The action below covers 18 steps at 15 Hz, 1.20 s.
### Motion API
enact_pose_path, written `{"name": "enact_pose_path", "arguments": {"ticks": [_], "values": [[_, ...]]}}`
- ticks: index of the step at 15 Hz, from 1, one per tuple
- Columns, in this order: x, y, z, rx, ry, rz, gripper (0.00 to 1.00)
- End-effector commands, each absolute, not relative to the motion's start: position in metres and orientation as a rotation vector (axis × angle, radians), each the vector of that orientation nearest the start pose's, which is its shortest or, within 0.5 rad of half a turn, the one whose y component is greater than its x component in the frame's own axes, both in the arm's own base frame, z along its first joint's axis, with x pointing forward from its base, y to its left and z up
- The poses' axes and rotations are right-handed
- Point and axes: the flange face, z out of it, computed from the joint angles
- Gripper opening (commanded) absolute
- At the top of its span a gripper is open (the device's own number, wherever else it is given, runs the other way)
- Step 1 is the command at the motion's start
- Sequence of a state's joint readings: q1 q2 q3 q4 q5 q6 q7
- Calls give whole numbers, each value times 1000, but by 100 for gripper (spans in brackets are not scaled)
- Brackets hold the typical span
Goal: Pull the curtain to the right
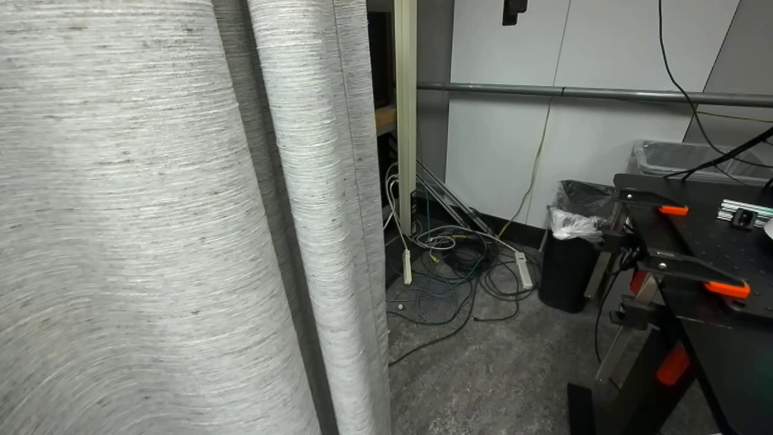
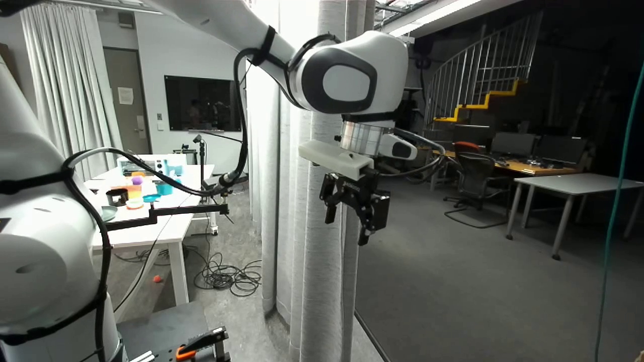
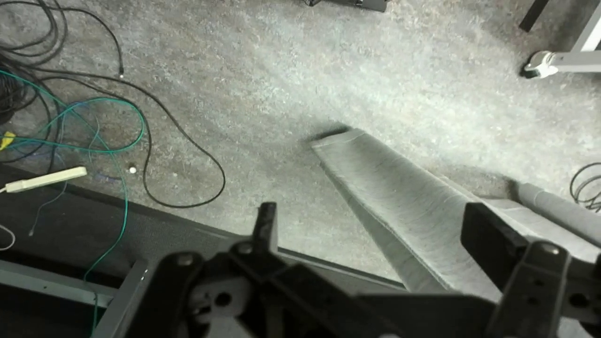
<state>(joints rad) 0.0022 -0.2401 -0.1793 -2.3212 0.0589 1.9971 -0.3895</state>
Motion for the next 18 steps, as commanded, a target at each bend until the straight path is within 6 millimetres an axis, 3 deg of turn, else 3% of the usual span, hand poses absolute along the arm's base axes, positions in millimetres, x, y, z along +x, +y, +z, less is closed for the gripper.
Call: {"name": "enact_pose_path", "arguments": {"ticks": [1, 5, 8, 14, 18], "values": [[479, -53, 402, -2990, -384, 249, 100], [514, -10, 375, -2928, -541, 308, 100], [546, 8, 368, -2873, -649, 262, 100], [597, 23, 374, -2802, -788, 142, 100], [615, 25, 386, -2759, -773, 25, 100]]}}
